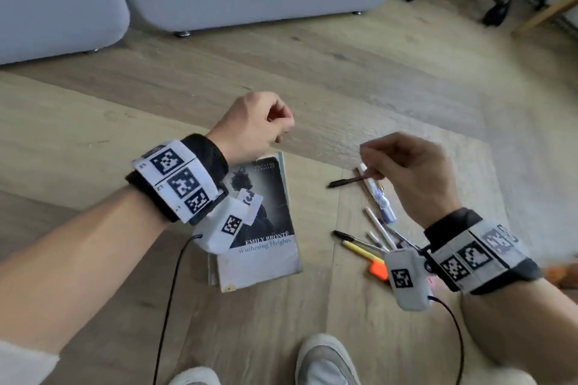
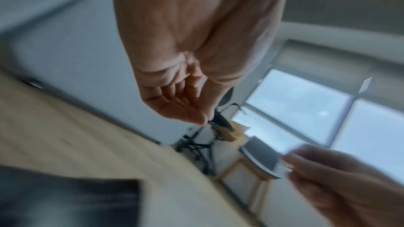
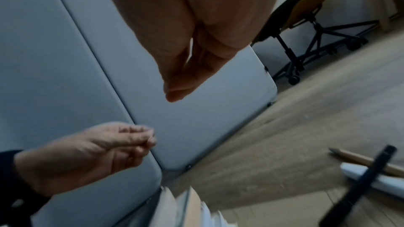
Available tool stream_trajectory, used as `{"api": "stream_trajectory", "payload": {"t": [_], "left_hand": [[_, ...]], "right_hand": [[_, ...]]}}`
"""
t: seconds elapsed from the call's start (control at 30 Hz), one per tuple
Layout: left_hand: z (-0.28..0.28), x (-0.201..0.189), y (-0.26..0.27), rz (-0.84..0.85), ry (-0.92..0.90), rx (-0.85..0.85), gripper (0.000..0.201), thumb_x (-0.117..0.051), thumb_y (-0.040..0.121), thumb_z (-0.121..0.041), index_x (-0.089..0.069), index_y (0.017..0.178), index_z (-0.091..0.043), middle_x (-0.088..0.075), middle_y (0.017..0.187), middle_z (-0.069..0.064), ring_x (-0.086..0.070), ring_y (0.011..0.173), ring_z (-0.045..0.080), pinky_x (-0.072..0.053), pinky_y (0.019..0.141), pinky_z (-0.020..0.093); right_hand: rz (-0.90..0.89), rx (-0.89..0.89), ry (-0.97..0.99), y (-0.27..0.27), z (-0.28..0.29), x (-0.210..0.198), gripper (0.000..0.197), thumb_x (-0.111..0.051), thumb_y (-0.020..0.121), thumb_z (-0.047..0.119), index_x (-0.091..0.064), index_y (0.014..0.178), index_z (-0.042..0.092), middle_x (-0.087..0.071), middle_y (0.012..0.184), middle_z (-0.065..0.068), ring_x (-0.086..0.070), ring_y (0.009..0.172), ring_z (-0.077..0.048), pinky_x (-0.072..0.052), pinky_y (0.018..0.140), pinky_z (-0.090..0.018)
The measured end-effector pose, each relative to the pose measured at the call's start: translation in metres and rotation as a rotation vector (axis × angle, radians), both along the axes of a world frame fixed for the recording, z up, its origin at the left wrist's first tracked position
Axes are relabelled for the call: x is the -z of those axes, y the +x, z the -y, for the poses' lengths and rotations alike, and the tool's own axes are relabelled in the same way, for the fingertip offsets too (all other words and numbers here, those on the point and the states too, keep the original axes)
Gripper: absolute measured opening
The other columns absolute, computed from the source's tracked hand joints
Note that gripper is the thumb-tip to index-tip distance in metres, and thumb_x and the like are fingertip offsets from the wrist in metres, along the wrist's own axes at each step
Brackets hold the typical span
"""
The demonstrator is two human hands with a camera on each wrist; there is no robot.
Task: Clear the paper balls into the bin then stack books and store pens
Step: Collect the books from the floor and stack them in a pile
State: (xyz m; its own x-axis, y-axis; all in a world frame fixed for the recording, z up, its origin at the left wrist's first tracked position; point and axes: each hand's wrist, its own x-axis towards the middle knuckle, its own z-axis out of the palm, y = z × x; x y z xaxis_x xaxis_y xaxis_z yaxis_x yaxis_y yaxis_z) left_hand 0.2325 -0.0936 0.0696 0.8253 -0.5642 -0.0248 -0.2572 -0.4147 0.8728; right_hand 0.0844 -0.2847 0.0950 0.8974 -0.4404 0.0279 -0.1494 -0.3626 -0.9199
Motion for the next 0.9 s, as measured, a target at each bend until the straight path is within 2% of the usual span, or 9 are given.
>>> {"api": "stream_trajectory", "payload": {"t": [0.17,0.23,0.37,0.47,0.53,0.63,0.7,0.77,0.9], "left_hand": [[0.073,-0.061,-0.062,-0.261,-0.289,0.233,0.018,-0.072,0.081,0.001,-0.061,0.094,0.004,-0.066,0.07,0.013,-0.059,0.053,0.014,-0.05,0.053,0.021],[0.1,-0.08,-0.077,-0.253,-0.321,0.279,0.019,-0.073,0.08,0.0,-0.059,0.094,0.0,-0.066,0.07,0.012,-0.059,0.051,0.012,-0.049,0.052,0.021],[0.149,-0.107,-0.102,-0.29,-0.283,0.458,0.022,-0.069,0.087,-0.009,-0.057,0.102,0.001,-0.071,0.083,0.012,-0.069,0.062,0.021,-0.052,0.055,0.025],[0.18,-0.109,-0.114,-0.289,-0.129,0.591,0.024,-0.063,0.093,-0.021,-0.056,0.107,-0.003,-0.073,0.095,0.011,-0.071,0.075,0.026,-0.053,0.065,0.033],[0.196,-0.104,-0.125,-0.206,-0.037,0.636,0.024,-0.064,0.092,-0.027,-0.059,0.1,-0.005,-0.072,0.095,0.011,-0.071,0.079,0.026,-0.054,0.07,0.037],[0.211,-0.091,-0.144,-0.151,0.046,0.679,0.023,-0.067,0.09,-0.028,-0.063,0.095,-0.006,-0.072,0.093,0.009,-0.072,0.079,0.023,-0.056,0.074,0.038],[0.213,-0.079,-0.152,-0.097,0.115,0.71,0.022,-0.067,0.089,-0.029,-0.065,0.093,-0.007,-0.071,0.091,0.008,-0.072,0.078,0.02,-0.057,0.076,0.039],[0.208,-0.07,-0.149,-0.036,0.192,0.719,0.021,-0.067,0.088,-0.031,-0.066,0.088,-0.01,-0.071,0.088,0.005,-0.071,0.077,0.018,-0.055,0.074,0.034],[0.176,-0.065,-0.113,0.011,0.321,0.615,0.023,-0.069,0.086,-0.034,-0.067,0.083,-0.012,-0.07,0.083,0.007,-0.066,0.075,0.02,-0.053,0.072,0.033]], "right_hand": [[0.091,0.036,-0.017,-0.031,0.01,-0.036,0.027,-0.073,0.079,-0.001,-0.073,0.101,0.014,-0.071,0.068,-0.006,-0.068,0.058,-0.016,-0.055,0.062,-0.026],[0.118,0.106,-0.039,-0.048,0.022,-0.049,0.023,-0.073,0.08,0.0,-0.074,0.098,0.013,-0.074,0.074,-0.011,-0.069,0.061,-0.019,-0.055,0.062,-0.027],[0.12,0.338,-0.167,-0.089,0.053,-0.075,0.01,-0.075,0.081,0.006,-0.074,0.083,0.016,-0.073,0.071,-0.001,-0.07,0.06,-0.016,-0.056,0.059,-0.024],[-0.129,0.62,-0.527,-0.125,0.096,-0.097,0.01,-0.072,0.084,0.014,-0.071,0.074,0.016,-0.07,0.071,-0.003,-0.07,0.062,-0.016,-0.06,0.064,-0.031],[-0.424,0.827,-0.771,-0.155,0.127,-0.117,0.007,-0.066,0.086,0.012,-0.072,0.082,0.01,-0.069,0.083,-0.012,-0.069,0.077,-0.028,-0.059,0.076,-0.037],[-0.856,1.033,-0.705,-0.195,0.158,-0.124,0.022,-0.061,0.087,0.011,-0.065,0.103,-0.003,-0.064,0.106,-0.023,-0.063,0.1,-0.038,-0.054,0.084,-0.038],[-0.994,0.961,-0.571,-0.207,0.161,-0.113,0.027,-0.065,0.085,0.016,-0.064,0.106,-0.001,-0.063,0.107,-0.02,-0.063,0.1,-0.036,-0.054,0.083,-0.036],[-1.011,0.897,-0.613,-0.203,0.156,-0.105,0.024,-0.061,0.086,0.017,-0.066,0.105,0.003,-0.063,0.099,-0.018,-0.063,0.097,-0.035,-0.051,0.076,-0.033],[-0.728,0.79,-0.833,-0.157,0.119,-0.092,0.024,-0.053,0.092,0.025,-0.066,0.11,0.015,-0.064,0.109,-0.014,-0.061,0.101,-0.035,-0.048,0.081,-0.036]]}}
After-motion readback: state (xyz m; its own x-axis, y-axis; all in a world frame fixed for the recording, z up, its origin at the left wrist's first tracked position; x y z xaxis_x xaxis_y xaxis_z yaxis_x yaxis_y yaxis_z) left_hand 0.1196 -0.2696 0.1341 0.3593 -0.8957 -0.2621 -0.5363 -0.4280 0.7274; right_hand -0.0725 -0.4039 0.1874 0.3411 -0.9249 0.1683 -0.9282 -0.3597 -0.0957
